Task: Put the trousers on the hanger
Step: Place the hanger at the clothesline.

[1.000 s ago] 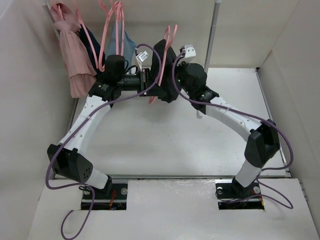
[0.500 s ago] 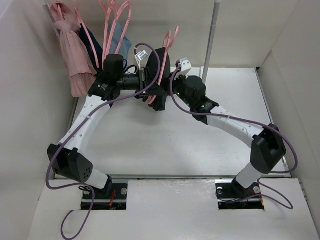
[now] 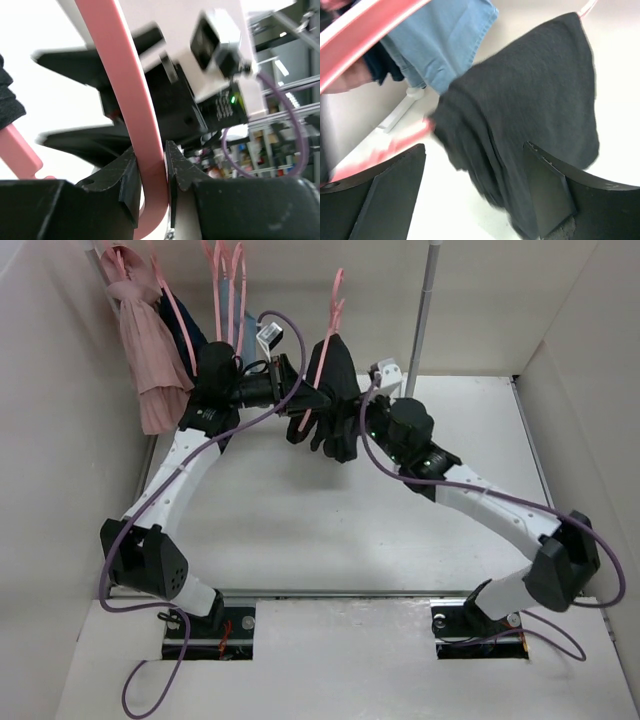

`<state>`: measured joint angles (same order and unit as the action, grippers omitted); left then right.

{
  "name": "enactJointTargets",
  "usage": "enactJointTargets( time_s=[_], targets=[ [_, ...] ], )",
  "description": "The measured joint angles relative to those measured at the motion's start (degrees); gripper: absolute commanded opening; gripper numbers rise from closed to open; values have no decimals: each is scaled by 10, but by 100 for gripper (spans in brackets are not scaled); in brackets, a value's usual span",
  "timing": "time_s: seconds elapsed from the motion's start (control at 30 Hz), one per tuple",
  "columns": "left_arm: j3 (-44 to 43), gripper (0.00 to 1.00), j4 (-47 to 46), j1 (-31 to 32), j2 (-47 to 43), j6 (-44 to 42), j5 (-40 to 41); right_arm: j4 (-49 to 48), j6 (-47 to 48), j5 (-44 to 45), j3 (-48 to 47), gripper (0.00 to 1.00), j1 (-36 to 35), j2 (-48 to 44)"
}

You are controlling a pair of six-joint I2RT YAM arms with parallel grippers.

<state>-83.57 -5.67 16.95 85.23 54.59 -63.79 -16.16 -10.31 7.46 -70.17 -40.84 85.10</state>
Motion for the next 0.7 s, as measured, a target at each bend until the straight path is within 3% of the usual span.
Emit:
enactJointTargets(
  time_s=[0.33,0.7],
  targets=[
    [-4,0,-184,-13,8,155,-7,28,5,38,102,83,9,-191],
    [-80,0,-216,-16,43,153,-4,71,9,61,139,83,21,-217]
  ],
)
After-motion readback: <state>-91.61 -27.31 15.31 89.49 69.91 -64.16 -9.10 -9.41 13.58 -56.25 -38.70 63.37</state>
